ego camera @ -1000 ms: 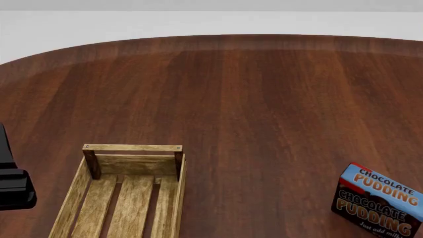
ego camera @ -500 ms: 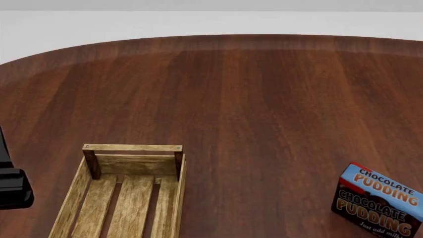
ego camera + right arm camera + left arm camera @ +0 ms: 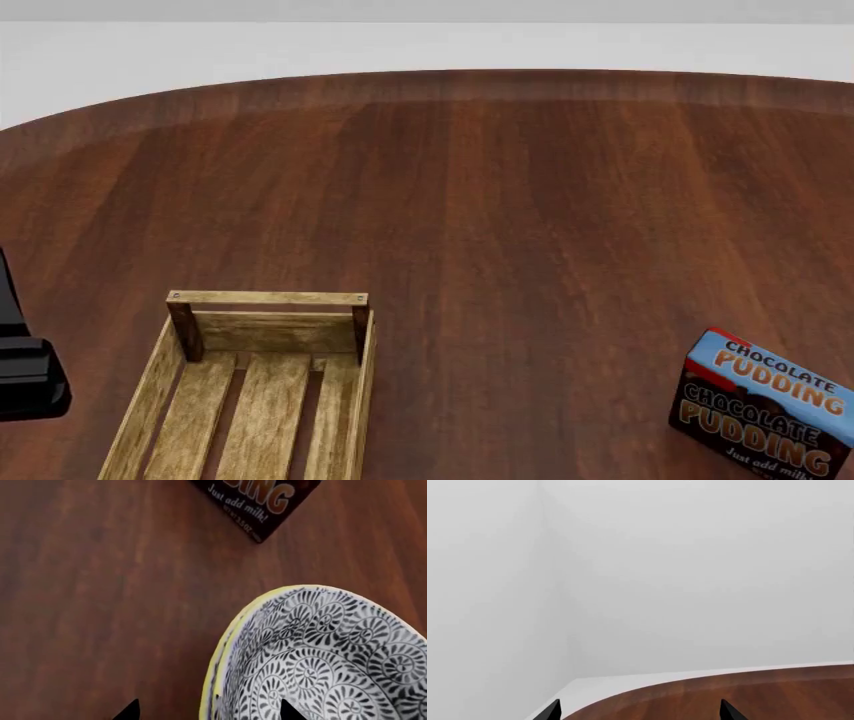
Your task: Stack the left bowl on the right bowl and place them in the tray.
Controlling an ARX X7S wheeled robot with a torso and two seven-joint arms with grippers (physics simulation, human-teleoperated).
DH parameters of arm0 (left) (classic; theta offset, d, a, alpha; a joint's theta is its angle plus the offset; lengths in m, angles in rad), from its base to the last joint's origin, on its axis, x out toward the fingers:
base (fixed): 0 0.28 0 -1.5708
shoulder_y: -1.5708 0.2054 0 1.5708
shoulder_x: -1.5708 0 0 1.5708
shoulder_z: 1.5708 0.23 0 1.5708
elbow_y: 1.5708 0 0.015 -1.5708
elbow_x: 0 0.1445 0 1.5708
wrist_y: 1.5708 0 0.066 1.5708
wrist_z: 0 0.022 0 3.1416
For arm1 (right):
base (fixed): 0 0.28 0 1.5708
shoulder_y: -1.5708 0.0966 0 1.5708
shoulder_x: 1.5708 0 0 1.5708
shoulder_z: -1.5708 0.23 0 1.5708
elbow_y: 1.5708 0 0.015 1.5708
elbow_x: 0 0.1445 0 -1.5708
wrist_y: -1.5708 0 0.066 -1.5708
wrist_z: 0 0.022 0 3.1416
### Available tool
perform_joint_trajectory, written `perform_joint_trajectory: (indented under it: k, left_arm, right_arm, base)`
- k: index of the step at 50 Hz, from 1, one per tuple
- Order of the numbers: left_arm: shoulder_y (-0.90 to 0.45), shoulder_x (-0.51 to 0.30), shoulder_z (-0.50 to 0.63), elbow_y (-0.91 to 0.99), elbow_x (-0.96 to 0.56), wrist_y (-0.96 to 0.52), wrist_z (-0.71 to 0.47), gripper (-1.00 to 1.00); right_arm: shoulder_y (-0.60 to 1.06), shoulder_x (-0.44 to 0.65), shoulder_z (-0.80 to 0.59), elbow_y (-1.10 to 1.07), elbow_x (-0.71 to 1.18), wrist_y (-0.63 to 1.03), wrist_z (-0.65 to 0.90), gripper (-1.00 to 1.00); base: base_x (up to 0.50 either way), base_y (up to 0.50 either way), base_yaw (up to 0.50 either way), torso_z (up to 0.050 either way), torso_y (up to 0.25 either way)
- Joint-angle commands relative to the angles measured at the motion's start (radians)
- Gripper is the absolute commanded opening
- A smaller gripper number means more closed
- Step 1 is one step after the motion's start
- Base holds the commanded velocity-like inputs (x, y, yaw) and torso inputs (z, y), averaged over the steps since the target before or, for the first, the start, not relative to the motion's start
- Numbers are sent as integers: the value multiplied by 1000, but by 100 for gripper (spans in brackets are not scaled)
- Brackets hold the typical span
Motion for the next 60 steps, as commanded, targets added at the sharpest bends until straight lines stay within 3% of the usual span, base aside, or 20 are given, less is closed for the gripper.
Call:
perform_joint_trajectory:
  k: [1,17,18,35,60]
  left_arm:
    - [5,-1,-2,2,-7,11,0,100]
    - [5,-3,-1,7,-13,10,-5,100]
    - [6,-4,0,4,-12,13,-6,100]
    - [-7,-2,-9,19,-29,3,-8,100]
    - [12,-8,-20,10,-38,31,-13,100]
  right_arm:
    - [-8,-1,-4,21,-3,-13,4,100]
    - [-25,-3,-2,48,-6,-34,11,100]
    - [-28,-2,-3,47,-8,-38,13,-100]
    - [-25,4,-20,11,-10,-15,18,-100]
    - [116,90,-129,-402,-5,310,26,-100]
  base:
    - [0,0,0,0,0]
    - [0,0,0,0,0]
    - [0,0,0,0,0]
    - [0,0,0,0,0]
    - [0,0,0,0,0]
